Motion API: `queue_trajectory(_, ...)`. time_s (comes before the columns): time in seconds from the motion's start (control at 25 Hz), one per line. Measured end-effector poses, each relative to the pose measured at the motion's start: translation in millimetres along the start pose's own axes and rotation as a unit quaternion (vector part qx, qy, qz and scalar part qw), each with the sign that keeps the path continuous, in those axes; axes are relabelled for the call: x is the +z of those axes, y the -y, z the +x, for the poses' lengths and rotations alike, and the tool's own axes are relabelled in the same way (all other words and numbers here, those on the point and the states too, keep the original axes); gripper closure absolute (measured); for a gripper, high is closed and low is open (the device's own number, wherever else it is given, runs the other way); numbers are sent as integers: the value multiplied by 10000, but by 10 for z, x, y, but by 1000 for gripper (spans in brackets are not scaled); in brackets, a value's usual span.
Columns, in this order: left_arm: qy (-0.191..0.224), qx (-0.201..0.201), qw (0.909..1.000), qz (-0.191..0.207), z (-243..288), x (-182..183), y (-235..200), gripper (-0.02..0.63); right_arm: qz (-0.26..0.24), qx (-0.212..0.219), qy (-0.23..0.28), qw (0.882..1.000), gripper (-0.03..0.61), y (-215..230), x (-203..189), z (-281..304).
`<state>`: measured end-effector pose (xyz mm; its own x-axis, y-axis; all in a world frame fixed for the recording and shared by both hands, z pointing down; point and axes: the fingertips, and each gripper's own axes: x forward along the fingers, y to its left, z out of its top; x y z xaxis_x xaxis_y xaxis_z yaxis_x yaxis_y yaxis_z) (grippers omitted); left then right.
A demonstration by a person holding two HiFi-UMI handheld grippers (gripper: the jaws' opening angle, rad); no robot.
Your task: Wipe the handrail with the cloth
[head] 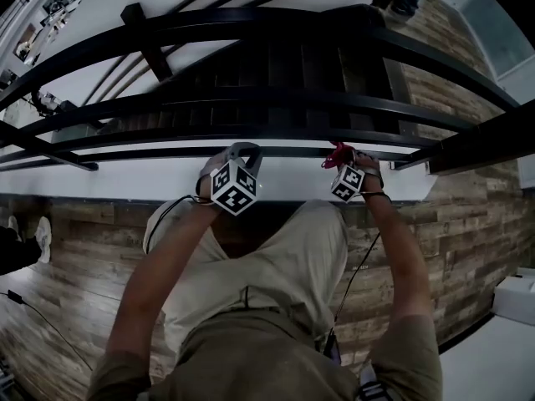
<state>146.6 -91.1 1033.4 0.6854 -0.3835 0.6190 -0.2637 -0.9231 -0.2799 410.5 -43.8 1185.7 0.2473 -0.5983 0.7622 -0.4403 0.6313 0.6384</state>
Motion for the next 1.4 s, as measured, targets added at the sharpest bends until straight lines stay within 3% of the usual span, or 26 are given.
queue_trajectory(0.36, -103, 225, 9994, -248, -228, -394, -259, 595, -439, 289, 779, 9956, 445, -284, 1098, -65)
queue_trajectory(0.76, -271, 918, 9912, -916, -705, -1072, -910, 595, -895, 717, 846, 9898, 405, -408, 1828, -82)
queue_trajectory(1.0, -417, 1271, 9830, -1260, -951, -1554, -1257, 595, -944, 608, 1648, 9799, 405, -700, 3086, -150)
queue_trajectory(1.24, -429, 1737, 9650, -1918, -1328, -1951, -1677, 595, -1043, 500, 1959, 9738, 400, -911, 4085, -176)
queue_trajectory(1.4, -441, 2030, 9575, -2001, -1702, -2181, -1938, 595, -1160, 551, 2123, 9687, 400, -1065, 4673, -193)
